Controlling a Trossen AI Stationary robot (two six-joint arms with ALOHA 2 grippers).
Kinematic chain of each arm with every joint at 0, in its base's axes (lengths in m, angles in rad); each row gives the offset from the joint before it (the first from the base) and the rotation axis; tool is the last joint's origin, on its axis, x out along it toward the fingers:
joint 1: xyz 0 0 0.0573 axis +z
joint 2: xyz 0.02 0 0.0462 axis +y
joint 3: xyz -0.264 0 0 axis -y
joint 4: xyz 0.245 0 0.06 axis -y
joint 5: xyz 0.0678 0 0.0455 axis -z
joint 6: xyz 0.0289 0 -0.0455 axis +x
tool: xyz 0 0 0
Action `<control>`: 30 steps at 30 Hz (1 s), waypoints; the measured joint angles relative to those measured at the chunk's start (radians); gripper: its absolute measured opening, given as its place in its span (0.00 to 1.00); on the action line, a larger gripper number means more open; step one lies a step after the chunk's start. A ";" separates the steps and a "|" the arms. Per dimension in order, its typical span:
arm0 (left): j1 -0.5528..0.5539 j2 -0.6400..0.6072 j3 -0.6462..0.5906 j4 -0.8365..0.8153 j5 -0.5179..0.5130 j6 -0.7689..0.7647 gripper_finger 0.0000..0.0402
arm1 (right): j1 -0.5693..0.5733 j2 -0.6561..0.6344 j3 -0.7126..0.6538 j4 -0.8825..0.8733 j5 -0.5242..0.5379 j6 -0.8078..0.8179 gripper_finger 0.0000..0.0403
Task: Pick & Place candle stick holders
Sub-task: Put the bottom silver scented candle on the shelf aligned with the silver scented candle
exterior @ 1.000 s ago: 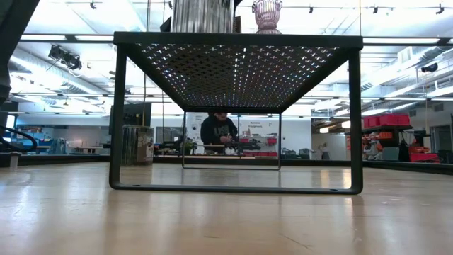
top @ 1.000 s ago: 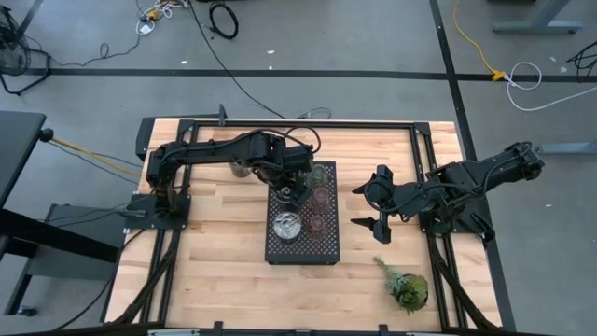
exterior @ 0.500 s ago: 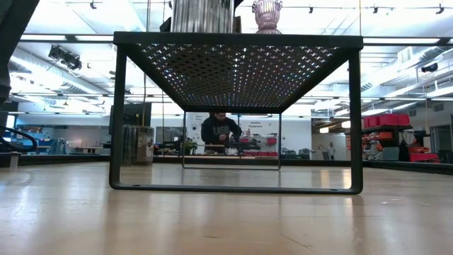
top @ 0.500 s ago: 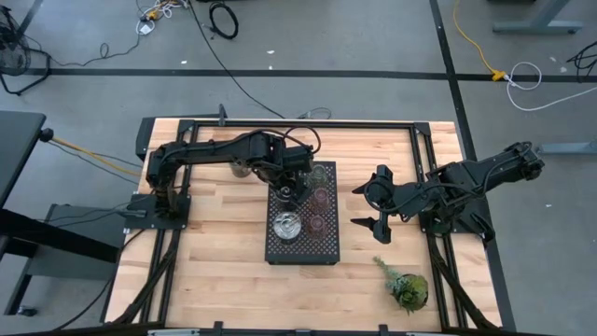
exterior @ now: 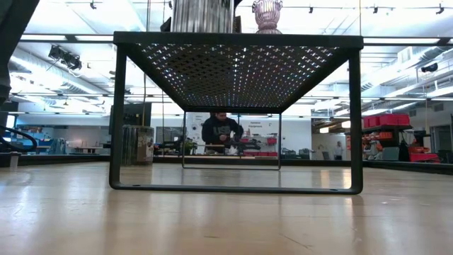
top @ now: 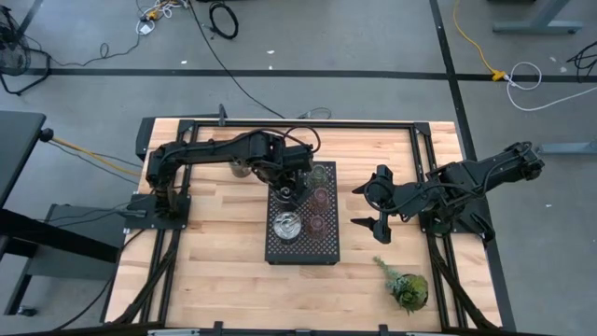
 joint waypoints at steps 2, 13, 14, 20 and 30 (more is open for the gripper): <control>0.000 0.000 0.000 0.032 0.005 0.000 0.99 | 0.000 0.000 0.000 0.000 0.000 0.000 0.91; 0.002 0.000 0.000 0.054 0.005 0.082 0.99 | 0.000 0.000 0.000 0.000 -0.003 0.036 0.91; 0.002 0.000 0.000 0.056 0.005 0.089 0.99 | 0.000 0.000 0.000 0.000 -0.003 0.044 0.91; 0.002 0.000 0.000 0.069 -0.004 0.099 0.99 | 0.000 0.000 0.000 0.001 -0.003 0.049 0.91; 0.002 0.000 0.000 0.124 -0.005 0.119 0.99 | 0.000 0.000 0.000 0.001 -0.002 0.050 0.91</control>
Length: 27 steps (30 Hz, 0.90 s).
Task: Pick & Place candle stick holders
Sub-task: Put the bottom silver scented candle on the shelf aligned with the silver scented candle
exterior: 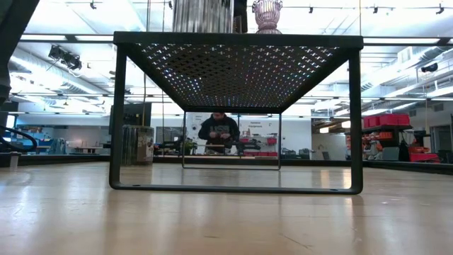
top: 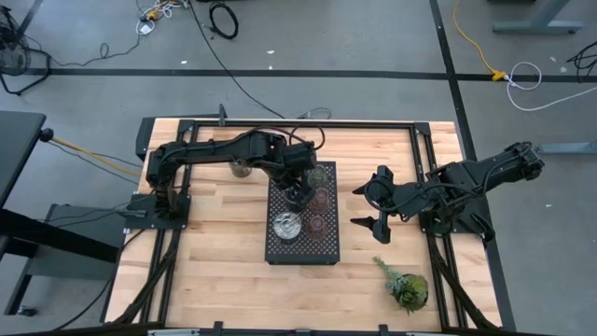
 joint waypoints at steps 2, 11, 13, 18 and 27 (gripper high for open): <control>0.000 0.000 0.000 0.009 0.000 0.028 0.99 | 0.000 0.000 0.000 0.000 0.000 0.000 0.91; 0.008 0.000 0.000 0.041 0.014 0.038 0.99 | 0.000 0.000 0.000 0.000 0.001 0.000 0.91; 0.007 0.000 0.000 0.046 0.015 0.050 0.99 | 0.000 0.000 0.000 0.000 0.001 0.000 0.91; 0.009 0.000 0.000 0.054 0.016 0.047 0.99 | 0.000 0.000 0.000 0.000 0.002 0.000 0.91; 0.037 0.000 0.000 0.034 -0.066 0.047 0.99 | 0.000 0.000 0.000 0.011 0.003 0.000 0.91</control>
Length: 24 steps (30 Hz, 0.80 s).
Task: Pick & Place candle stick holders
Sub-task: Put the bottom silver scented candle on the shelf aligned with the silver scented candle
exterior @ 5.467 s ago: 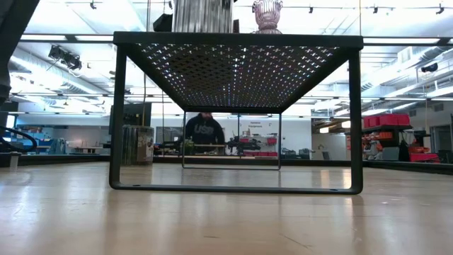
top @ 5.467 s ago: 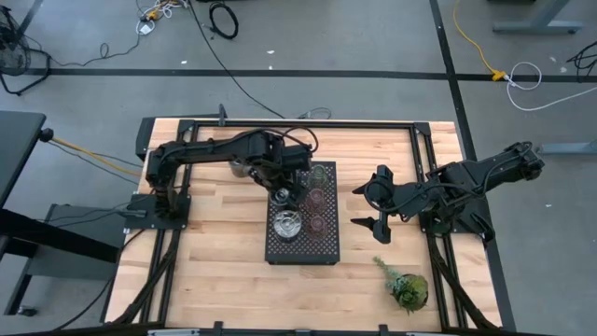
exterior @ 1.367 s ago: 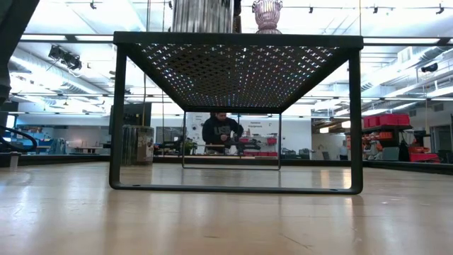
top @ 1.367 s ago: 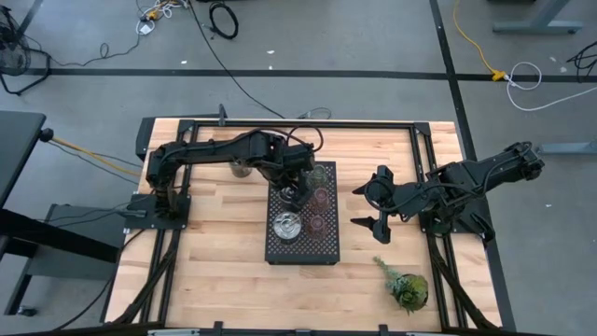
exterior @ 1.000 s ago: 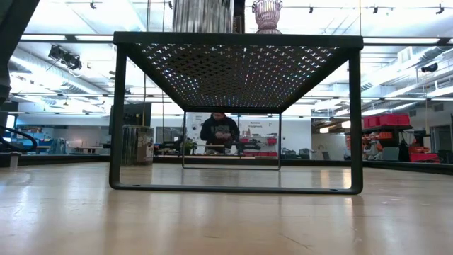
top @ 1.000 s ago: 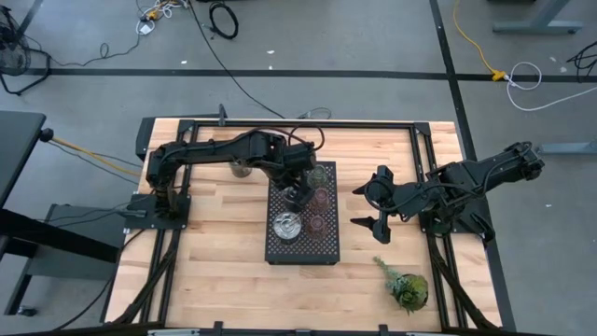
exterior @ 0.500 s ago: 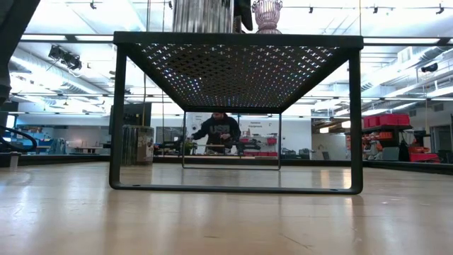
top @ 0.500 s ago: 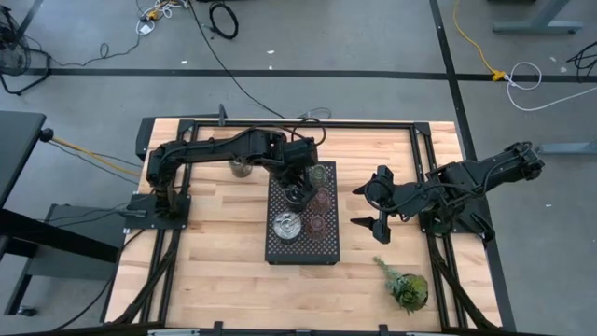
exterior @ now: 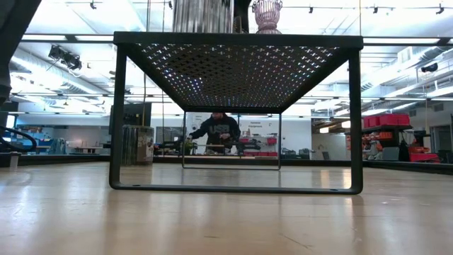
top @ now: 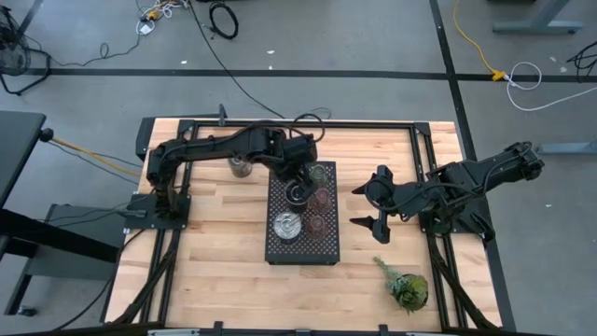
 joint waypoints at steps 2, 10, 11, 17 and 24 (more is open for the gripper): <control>0.009 0.000 0.000 -0.018 -0.004 0.000 0.99 | 0.000 0.000 0.000 0.018 0.000 0.000 0.91; 0.045 0.000 0.000 -0.043 -0.049 0.015 0.99 | 0.000 0.000 0.000 0.115 0.000 0.000 0.91; 0.048 0.000 0.000 -0.039 -0.047 0.016 0.99 | 0.000 0.000 0.000 0.128 0.000 0.000 0.91; 0.057 0.000 0.000 -0.046 -0.008 0.003 0.99 | 0.000 0.000 0.000 0.203 0.000 0.000 0.91; 0.052 0.000 0.001 -0.127 0.059 -0.031 0.99 | 0.000 0.000 0.000 0.272 -0.001 0.000 0.91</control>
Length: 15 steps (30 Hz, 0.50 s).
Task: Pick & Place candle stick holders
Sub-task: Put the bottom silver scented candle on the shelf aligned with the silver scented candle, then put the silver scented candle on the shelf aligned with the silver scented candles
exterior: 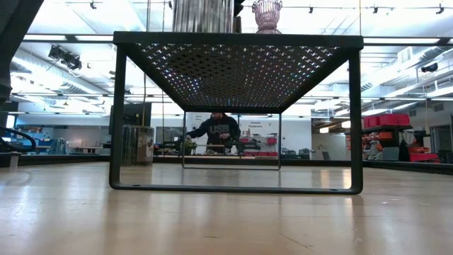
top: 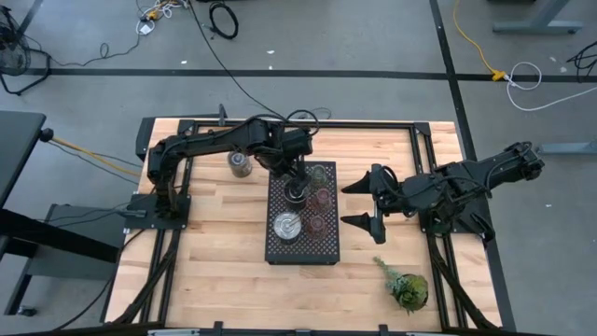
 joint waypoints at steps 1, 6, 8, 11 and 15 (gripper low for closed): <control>-0.002 0.000 0.000 -0.005 0.001 -0.002 0.99 | 0.000 0.000 0.000 0.009 0.000 0.000 0.91; -0.002 -0.009 0.000 -0.029 -0.005 -0.006 0.99 | 0.000 0.000 0.000 0.026 0.000 0.000 0.91; -0.002 -0.015 0.000 -0.023 -0.010 -0.006 0.99 | 0.000 0.000 0.000 0.026 0.000 0.000 0.91; -0.008 -0.022 0.000 -0.011 -0.015 -0.013 0.99 | 0.000 0.000 0.000 0.026 0.000 0.000 0.91; -0.017 -0.037 0.009 -0.005 -0.056 -0.009 0.99 | 0.000 0.000 0.000 0.027 0.000 0.000 0.91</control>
